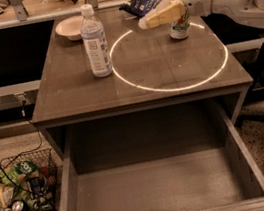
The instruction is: Place blue plastic bottle into top drawer
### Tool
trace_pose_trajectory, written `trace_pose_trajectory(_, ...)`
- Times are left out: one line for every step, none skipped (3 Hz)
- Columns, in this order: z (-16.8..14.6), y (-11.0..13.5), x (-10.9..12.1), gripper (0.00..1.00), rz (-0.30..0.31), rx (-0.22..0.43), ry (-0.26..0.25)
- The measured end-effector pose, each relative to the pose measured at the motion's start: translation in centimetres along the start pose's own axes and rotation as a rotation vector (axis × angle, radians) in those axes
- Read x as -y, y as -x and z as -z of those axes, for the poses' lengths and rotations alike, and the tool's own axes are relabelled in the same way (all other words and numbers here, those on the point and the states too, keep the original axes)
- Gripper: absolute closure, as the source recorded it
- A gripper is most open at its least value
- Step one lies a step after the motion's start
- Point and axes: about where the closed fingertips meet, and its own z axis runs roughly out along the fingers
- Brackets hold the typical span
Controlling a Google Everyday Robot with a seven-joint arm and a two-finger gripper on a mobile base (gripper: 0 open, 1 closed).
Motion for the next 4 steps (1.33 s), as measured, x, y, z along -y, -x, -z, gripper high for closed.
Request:
trace_pose_trajectory(-2.3, -1.9, -2.1, 0.0, -0.104, -0.06, 0.061)
trace_pose_trajectory(-4.4, -4.1, -4.1, 0.0, -0.222, -0.061, 0.097)
trace_pose_trajectory(-7.1, -5.5, -6.3, 0.0, -0.321, -0.031, 0.137)
trace_pose_trajectory(-8.9, -6.2, -7.4, 0.0, -0.368, 0.002, 0.16)
